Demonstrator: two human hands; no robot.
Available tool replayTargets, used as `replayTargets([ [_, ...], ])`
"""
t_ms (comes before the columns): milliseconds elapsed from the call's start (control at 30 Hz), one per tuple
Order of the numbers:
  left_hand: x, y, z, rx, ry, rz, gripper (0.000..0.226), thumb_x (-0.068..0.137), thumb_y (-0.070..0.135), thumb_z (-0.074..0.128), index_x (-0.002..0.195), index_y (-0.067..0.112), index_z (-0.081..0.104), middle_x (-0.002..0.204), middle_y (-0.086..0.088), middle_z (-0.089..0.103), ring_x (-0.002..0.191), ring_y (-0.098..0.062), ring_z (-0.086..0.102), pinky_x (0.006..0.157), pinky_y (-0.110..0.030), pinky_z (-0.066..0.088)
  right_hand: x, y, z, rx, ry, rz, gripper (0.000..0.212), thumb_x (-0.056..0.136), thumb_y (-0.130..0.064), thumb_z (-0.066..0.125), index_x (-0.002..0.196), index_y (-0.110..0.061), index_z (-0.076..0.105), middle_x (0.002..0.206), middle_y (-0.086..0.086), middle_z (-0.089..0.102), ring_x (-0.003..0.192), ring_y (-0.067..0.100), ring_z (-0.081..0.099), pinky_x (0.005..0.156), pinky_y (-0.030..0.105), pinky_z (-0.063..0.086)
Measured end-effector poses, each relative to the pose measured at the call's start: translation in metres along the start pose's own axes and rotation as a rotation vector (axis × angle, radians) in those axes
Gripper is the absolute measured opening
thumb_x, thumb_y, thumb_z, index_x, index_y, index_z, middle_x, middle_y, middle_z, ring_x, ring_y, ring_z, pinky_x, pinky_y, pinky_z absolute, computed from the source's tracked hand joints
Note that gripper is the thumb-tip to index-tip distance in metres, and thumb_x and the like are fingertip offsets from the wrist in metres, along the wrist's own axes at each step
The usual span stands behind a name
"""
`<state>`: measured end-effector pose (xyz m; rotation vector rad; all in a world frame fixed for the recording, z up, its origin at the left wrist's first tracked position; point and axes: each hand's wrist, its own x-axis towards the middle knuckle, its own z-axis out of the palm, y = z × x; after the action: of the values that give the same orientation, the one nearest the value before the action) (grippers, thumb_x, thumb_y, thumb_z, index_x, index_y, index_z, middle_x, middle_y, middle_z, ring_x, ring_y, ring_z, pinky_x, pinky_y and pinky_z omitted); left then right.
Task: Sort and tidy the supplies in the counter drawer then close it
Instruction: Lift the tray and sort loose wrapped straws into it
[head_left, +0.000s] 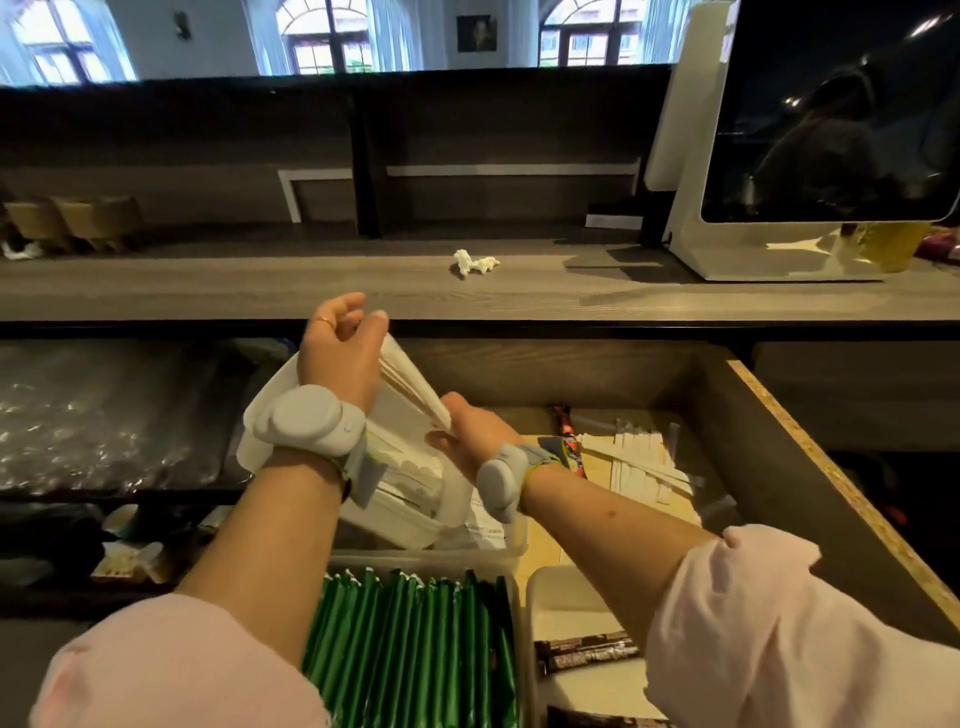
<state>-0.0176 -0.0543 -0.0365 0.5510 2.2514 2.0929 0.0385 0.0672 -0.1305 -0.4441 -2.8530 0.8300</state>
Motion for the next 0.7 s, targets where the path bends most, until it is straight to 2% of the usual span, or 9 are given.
replayTargets([
  [67, 0.002, -0.007, -0.002, 0.037, -0.027, -0.012, 0.031, 0.094, 0.02, 0.054, 0.125, 0.02, 0.056, 0.105, 0.007, 0.057, 0.085, -0.004, 0.055, 0.063, -0.012, 0.038, 0.008, -0.008, 0.01, 0.027, -0.013, 0.014, 0.036, 0.096, -0.033, 0.048, 0.121, -0.007, 0.042, 0.111, 0.02, 0.061, 0.096, 0.037, 0.058, 0.081, 0.04, 0.046],
  [133, 0.001, -0.013, 0.0, 0.085, 0.012, -0.019, 0.029, 0.093, 0.018, 0.054, 0.122, 0.02, 0.058, 0.111, 0.004, 0.057, 0.094, -0.012, 0.054, 0.071, -0.017, 0.041, 0.017, -0.011, 0.018, 0.013, -0.021, 0.016, 0.033, 0.096, -0.03, 0.049, 0.119, -0.007, 0.044, 0.11, 0.018, 0.06, 0.091, 0.033, 0.057, 0.076, 0.036, 0.043],
  [200, 0.0, -0.015, 0.001, 0.141, 0.049, 0.004, 0.029, 0.093, 0.017, 0.053, 0.12, 0.023, 0.058, 0.114, 0.007, 0.053, 0.097, -0.011, 0.05, 0.075, -0.022, 0.04, 0.027, -0.009, 0.026, -0.02, -0.033, -0.016, 0.031, 0.093, -0.029, 0.053, 0.116, -0.01, 0.045, 0.109, 0.014, 0.06, 0.092, 0.03, 0.056, 0.075, 0.034, 0.041],
  [300, -0.001, -0.019, 0.007, 0.126, -0.011, 0.025, 0.027, 0.093, 0.016, 0.053, 0.117, 0.025, 0.058, 0.118, 0.006, 0.055, 0.101, -0.01, 0.05, 0.077, -0.022, 0.039, 0.037, -0.006, 0.03, -0.053, -0.054, -0.045, 0.051, 0.087, -0.035, 0.059, 0.129, -0.009, 0.042, 0.128, 0.016, 0.051, 0.112, 0.035, 0.052, 0.092, 0.043, 0.046],
  [367, -0.003, -0.024, 0.011, 0.129, -0.049, -0.001, 0.026, 0.093, 0.014, 0.053, 0.117, 0.023, 0.059, 0.12, 0.003, 0.058, 0.101, -0.011, 0.052, 0.074, -0.018, 0.039, 0.042, -0.002, 0.036, -0.129, -0.071, -0.023, 0.057, 0.087, -0.036, 0.06, 0.134, -0.012, 0.04, 0.136, 0.015, 0.046, 0.118, 0.035, 0.049, 0.099, 0.045, 0.045],
  [500, -0.01, -0.034, 0.019, 0.13, -0.074, -0.086, 0.025, 0.093, 0.012, 0.052, 0.115, 0.018, 0.062, 0.114, -0.002, 0.06, 0.095, -0.014, 0.052, 0.079, -0.024, 0.039, 0.038, 0.007, 0.031, -0.14, -0.069, -0.033, 0.062, 0.085, -0.038, 0.061, 0.14, -0.026, 0.036, 0.131, 0.008, 0.047, 0.118, 0.032, 0.052, 0.095, 0.039, 0.046],
  [567, -0.016, -0.035, 0.026, 0.137, -0.101, -0.085, 0.024, 0.092, 0.012, 0.053, 0.114, 0.018, 0.062, 0.11, -0.002, 0.061, 0.093, -0.014, 0.053, 0.079, -0.024, 0.039, 0.03, 0.02, 0.006, -0.047, 0.038, -0.01, 0.05, 0.088, -0.035, 0.058, 0.136, -0.027, 0.045, 0.122, 0.007, 0.056, 0.111, 0.027, 0.057, 0.092, 0.034, 0.046],
  [633, -0.026, -0.036, 0.035, 0.138, -0.173, -0.079, 0.023, 0.092, 0.013, 0.053, 0.113, 0.018, 0.062, 0.106, 0.0, 0.061, 0.092, -0.013, 0.054, 0.078, -0.024, 0.039, 0.016, 0.048, -0.023, 0.007, 0.174, 0.133, 0.04, 0.091, -0.031, 0.056, 0.13, -0.024, 0.053, 0.119, 0.005, 0.063, 0.11, 0.024, 0.06, 0.094, 0.032, 0.048],
  [700, -0.035, -0.039, 0.044, 0.151, -0.264, -0.069, 0.022, 0.093, 0.014, 0.053, 0.113, 0.019, 0.061, 0.104, 0.002, 0.06, 0.093, -0.012, 0.055, 0.078, -0.022, 0.04, 0.003, 0.088, -0.041, -0.059, 0.224, 0.374, 0.038, 0.091, -0.032, 0.054, 0.127, -0.019, 0.055, 0.121, 0.009, 0.064, 0.113, 0.029, 0.059, 0.096, 0.035, 0.049],
])
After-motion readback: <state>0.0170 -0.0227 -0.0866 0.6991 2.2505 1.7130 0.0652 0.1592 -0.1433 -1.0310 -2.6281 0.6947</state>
